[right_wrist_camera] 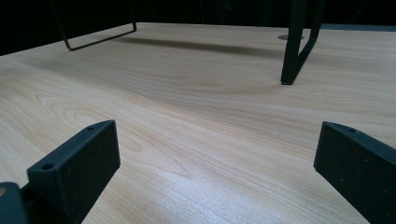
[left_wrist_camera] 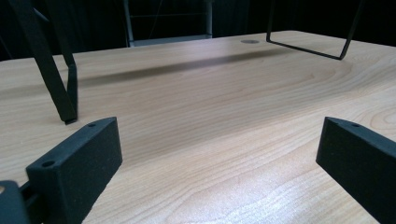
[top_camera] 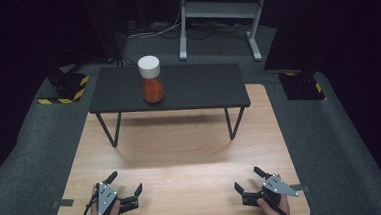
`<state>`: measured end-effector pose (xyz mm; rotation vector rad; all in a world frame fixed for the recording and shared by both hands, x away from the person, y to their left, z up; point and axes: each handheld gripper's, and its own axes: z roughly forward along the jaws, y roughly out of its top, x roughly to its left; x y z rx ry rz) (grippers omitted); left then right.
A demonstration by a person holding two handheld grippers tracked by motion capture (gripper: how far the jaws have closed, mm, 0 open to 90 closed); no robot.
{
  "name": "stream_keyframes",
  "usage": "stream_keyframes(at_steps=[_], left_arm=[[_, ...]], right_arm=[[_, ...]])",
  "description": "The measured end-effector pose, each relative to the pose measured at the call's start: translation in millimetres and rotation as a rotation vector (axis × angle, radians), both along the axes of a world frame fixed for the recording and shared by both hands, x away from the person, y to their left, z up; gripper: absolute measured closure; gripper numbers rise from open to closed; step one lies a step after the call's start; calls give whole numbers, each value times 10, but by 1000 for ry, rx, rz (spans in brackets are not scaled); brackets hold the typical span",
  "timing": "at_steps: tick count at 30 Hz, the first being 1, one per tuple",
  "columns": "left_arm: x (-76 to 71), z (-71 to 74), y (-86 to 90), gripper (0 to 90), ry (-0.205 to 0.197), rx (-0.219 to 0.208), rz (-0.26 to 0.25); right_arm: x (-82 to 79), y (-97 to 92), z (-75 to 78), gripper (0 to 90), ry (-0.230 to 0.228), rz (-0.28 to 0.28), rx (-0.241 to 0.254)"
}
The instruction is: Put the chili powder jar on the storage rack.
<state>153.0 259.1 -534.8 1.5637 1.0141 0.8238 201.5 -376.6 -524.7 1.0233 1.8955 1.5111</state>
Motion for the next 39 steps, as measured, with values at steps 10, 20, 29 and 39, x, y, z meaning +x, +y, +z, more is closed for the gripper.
stream_keyframes(at_steps=[10,20,29,39], left_arm=[[49,62,-16,7,34,40,-27],[87,146,-68,7,80,74,-20],[96,180,-91,7,97,90,-16],[94,178,-90,8,93,96,-24]], right_arm=[[-25,31,2,0,-1,-25,-5],[-30,34,-2,0,-4,-28,-4],[-20,10,-8,0,-8,-10,-2],[-16,17,2,0,-8,-3,-13]])
